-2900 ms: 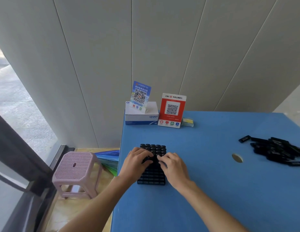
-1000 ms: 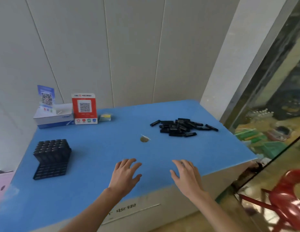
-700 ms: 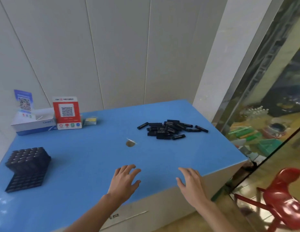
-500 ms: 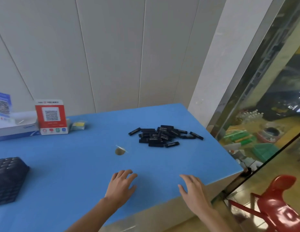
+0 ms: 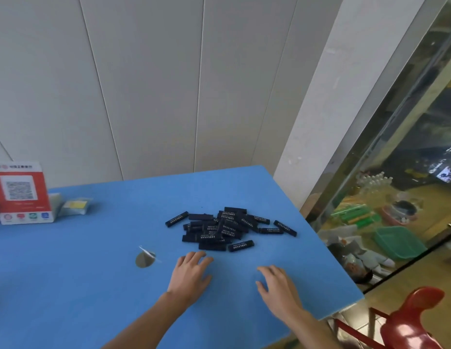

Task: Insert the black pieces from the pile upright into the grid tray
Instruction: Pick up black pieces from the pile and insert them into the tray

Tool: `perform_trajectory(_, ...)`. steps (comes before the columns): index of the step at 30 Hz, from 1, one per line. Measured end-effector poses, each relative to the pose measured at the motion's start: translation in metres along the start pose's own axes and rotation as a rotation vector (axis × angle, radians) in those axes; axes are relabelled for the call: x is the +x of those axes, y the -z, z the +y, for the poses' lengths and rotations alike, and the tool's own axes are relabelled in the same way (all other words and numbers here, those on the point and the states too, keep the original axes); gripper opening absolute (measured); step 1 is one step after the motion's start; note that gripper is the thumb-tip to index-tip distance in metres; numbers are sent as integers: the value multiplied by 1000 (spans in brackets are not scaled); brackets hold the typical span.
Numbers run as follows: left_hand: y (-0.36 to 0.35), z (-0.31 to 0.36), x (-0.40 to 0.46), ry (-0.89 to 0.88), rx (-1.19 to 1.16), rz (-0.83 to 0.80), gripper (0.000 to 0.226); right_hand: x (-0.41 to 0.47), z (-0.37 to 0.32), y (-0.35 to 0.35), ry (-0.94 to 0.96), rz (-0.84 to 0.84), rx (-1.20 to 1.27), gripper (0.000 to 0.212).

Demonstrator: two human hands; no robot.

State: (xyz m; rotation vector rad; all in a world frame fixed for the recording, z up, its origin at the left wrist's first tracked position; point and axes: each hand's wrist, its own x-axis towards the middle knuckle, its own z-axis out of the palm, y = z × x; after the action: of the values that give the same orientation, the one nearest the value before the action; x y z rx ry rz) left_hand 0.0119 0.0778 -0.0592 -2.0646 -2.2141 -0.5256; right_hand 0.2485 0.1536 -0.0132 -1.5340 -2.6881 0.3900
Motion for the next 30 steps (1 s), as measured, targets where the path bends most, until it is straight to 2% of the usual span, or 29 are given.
perform_trajectory(9,-17,22,26,160,20,23,56,67,25,1,179,24,-59,41)
perform_trajectory(15,-17,36,28,225,70,43,52,101,33,8,281,-31,-128,50)
perform_trajectory(22,-16,61,30,353,136,31,57,112,31,11,383,-63,-178,26)
perform_trajectory(30,-9,80,25,431,189,-85,54,107,39,15,428,-146,-102,28)
